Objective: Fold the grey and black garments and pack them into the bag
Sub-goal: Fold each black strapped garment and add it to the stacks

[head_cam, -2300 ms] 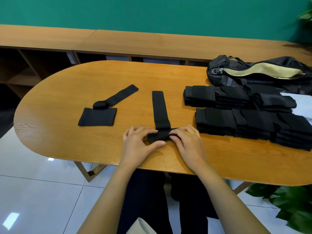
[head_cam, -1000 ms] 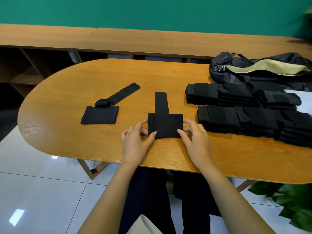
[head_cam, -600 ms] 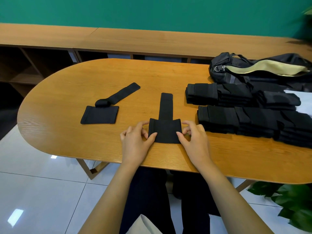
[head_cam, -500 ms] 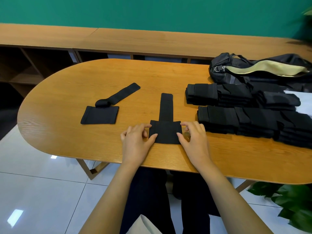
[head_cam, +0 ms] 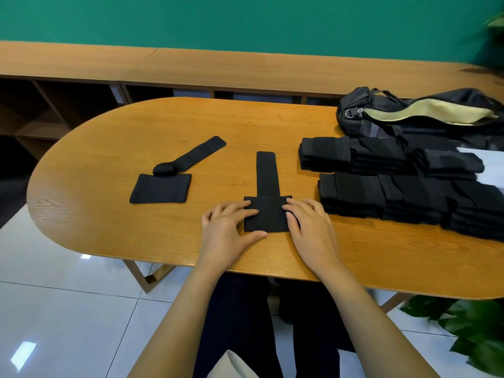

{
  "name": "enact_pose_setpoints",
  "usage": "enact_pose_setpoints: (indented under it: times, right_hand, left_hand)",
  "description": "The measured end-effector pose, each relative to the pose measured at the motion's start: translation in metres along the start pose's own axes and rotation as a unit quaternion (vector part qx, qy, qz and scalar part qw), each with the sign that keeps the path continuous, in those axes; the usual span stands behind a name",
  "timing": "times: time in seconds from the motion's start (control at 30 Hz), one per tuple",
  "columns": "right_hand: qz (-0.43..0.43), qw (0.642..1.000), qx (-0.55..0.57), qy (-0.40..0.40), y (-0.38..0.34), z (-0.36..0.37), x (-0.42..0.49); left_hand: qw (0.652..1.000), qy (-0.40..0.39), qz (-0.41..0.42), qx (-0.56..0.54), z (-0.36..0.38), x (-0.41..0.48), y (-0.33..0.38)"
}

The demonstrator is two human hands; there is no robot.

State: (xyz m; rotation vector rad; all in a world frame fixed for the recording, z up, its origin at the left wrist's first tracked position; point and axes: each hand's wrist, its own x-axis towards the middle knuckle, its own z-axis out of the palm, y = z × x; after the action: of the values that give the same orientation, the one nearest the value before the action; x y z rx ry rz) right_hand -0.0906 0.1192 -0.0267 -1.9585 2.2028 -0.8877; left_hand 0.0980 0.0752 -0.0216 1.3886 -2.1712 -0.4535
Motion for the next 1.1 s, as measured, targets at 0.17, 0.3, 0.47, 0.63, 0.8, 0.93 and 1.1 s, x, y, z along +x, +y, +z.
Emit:
enact_pose_setpoints:
  times: [0.17, 0.3, 0.47, 0.63, 0.8, 0.93, 1.1]
  right_hand:
    - [-0.014, 0.999, 0.007, -0.038, -0.0003, -0.0037, 0.0012]
    - [-0.046, 0.997, 0.011, -0.065, -0.0006, -0.0058, 0.0011]
    - [-0.081, 0.996, 0.023, -0.025, 0.0025, -0.0036, -0.0005]
    - [-0.081, 0.995, 0.064, -0.016, 0.0017, -0.0058, -0.0009]
    - [-0.084, 0.99, 0.111, -0.004, -0.0015, -0.0101, -0.0038]
    - [-0.084, 0.993, 0.079, 0.002, -0.0016, -0.0089, -0.0036]
    - [-0.066, 0.996, 0.055, -0.002, 0.0025, -0.0043, -0.0006]
  left_hand:
    - [0.999, 0.007, 0.015, 0.031, 0.0006, -0.001, 0.0011]
    - [1.0, 0.029, -0.001, -0.001, 0.0004, -0.0013, 0.0014]
    - [0.998, 0.046, 0.011, -0.038, -0.0005, -0.0018, 0.0023]
    - [0.998, 0.035, 0.035, -0.044, 0.0004, -0.0007, -0.0003]
    - [0.998, 0.039, 0.025, -0.049, 0.0023, 0.001, -0.0032]
    - [0.996, 0.05, 0.012, -0.069, 0.0015, 0.0013, -0.0033]
    - [0.994, 0.05, 0.006, -0.096, -0.0016, 0.0004, -0.0007]
